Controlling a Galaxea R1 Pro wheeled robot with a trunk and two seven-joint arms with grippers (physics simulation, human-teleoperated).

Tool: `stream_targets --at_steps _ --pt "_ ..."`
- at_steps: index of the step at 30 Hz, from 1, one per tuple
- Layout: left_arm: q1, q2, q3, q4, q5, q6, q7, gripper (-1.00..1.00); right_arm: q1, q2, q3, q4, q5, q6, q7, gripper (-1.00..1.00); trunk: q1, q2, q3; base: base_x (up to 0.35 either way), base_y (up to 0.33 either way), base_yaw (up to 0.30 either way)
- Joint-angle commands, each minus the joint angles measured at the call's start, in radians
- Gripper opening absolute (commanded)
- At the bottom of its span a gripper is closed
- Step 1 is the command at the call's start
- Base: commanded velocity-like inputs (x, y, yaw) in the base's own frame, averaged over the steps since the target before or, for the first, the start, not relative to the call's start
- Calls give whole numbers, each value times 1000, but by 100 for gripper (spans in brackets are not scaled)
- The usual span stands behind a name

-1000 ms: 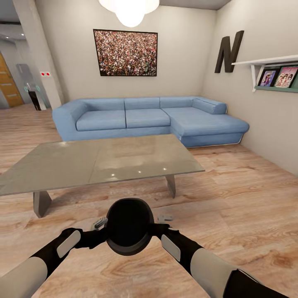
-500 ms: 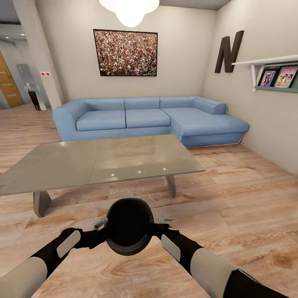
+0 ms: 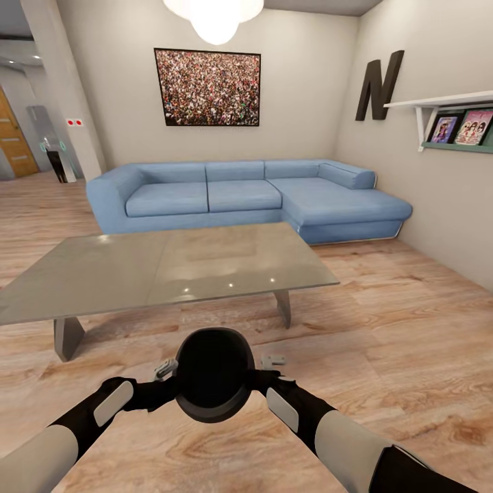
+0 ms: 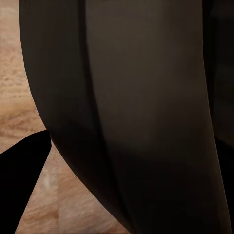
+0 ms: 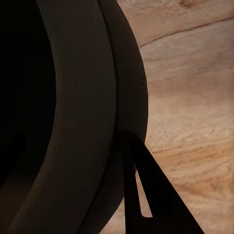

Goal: Place each of the two pumpkins and all three candles from the living room inside a cabinet in the living room (use any cabinet), then make sure every cabinet is closed, and position the cauldron so it is next to a table in the living room.

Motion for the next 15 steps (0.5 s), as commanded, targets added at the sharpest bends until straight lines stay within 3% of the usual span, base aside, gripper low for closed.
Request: stream_targets --at_steps 1,15 --pt "-1 2 0 1 -2 0 -3 -100 -2 0 5 -16 -2 2 41 -100 0 -1 -1 214 0 0" --pt "-1 1 0 0 -2 0 -3 -100 -2 0 5 -16 -2 2 42 -100 0 -1 -1 140 0 0"
